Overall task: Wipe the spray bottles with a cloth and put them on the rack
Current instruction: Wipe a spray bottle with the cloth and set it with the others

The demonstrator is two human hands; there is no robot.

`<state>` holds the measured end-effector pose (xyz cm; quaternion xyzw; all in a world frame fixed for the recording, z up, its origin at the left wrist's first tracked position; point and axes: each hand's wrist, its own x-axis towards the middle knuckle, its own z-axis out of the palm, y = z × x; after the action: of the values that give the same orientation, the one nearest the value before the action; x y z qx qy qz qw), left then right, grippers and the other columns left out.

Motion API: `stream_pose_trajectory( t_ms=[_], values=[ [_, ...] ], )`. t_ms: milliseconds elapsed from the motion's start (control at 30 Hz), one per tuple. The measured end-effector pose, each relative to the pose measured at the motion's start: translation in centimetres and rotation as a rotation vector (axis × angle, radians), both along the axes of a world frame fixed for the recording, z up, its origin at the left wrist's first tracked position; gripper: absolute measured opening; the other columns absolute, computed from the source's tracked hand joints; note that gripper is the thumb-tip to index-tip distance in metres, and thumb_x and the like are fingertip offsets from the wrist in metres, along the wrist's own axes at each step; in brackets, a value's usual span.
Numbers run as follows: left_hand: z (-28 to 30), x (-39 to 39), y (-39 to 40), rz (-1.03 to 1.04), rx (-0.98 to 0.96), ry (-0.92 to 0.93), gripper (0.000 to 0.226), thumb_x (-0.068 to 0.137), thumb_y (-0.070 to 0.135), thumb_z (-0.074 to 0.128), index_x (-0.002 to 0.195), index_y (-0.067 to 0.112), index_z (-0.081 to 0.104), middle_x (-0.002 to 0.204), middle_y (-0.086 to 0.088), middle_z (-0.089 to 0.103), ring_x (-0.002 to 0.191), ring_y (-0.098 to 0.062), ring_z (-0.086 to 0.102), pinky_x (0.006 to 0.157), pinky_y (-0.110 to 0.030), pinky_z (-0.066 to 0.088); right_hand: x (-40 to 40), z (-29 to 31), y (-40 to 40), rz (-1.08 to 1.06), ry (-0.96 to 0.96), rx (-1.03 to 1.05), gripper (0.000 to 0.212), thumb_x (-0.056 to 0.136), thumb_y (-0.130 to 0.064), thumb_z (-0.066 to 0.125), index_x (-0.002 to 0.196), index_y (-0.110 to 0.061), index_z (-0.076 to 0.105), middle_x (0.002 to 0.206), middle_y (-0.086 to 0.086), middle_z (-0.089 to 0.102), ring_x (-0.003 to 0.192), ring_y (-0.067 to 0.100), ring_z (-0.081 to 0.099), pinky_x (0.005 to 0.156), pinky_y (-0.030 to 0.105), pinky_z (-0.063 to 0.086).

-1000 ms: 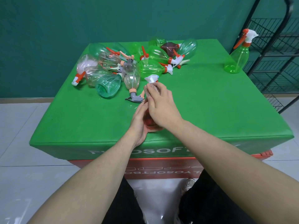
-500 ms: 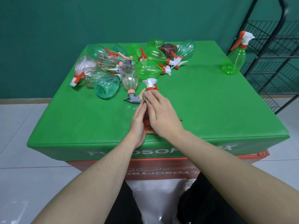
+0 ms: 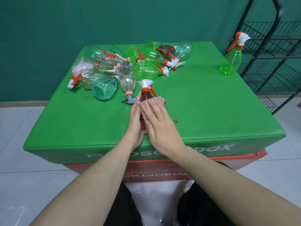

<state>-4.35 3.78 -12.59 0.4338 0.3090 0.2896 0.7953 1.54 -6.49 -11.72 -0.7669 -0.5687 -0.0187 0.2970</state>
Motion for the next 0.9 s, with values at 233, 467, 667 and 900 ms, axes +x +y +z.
stream_pose_trajectory(
  t_ms=[233,467,667,900],
  values=[
    [1.2,-0.4,-0.2,-0.042,-0.058,-0.080,0.042,0.110,0.041,0.041,0.148,0.025,0.052,0.131,0.003,0.071,0.114,-0.012,0.070,0.071,-0.029,0.061,1.5,1.8,2.8,-0.032,-0.013,-0.067,0.057,0.105,-0.041,0.017,0.157,-0.026,0.036,0.164,0.000,0.030,0.154,0.026,0.019,0.122,0.049,0.023],
    [1.6,-0.9,-0.2,-0.121,-0.086,-0.032,0.039,0.107,0.048,0.040,0.142,0.035,0.052,0.123,0.002,0.075,0.098,-0.024,0.077,0.067,-0.052,0.062,3.3,4.4,5.8,-0.078,0.295,-0.079,0.058,0.101,-0.039,0.023,0.155,-0.023,0.040,0.166,0.002,0.027,0.153,0.023,0.023,0.124,0.043,0.021],
    [1.4,-0.9,-0.3,-0.105,-0.071,-0.044,0.031,0.108,0.047,0.039,0.131,0.038,0.057,0.114,0.005,0.077,0.096,-0.024,0.077,0.070,-0.052,0.062,3.0,4.6,6.0,-0.168,0.309,-0.100,0.052,0.107,-0.036,0.025,0.159,-0.030,0.030,0.169,-0.001,0.016,0.155,0.024,0.015,0.125,0.046,0.016],
    [1.1,-0.4,-0.7,-0.021,-0.009,-0.031,0.039,0.109,0.042,0.041,0.144,0.032,0.053,0.122,0.007,0.074,0.103,-0.013,0.074,0.061,-0.039,0.060,1.7,2.8,3.3,-0.094,0.183,-0.029,0.065,0.100,-0.046,0.014,0.156,-0.023,0.038,0.163,0.001,0.032,0.149,0.021,0.029,0.121,0.046,0.028]
  ],
)
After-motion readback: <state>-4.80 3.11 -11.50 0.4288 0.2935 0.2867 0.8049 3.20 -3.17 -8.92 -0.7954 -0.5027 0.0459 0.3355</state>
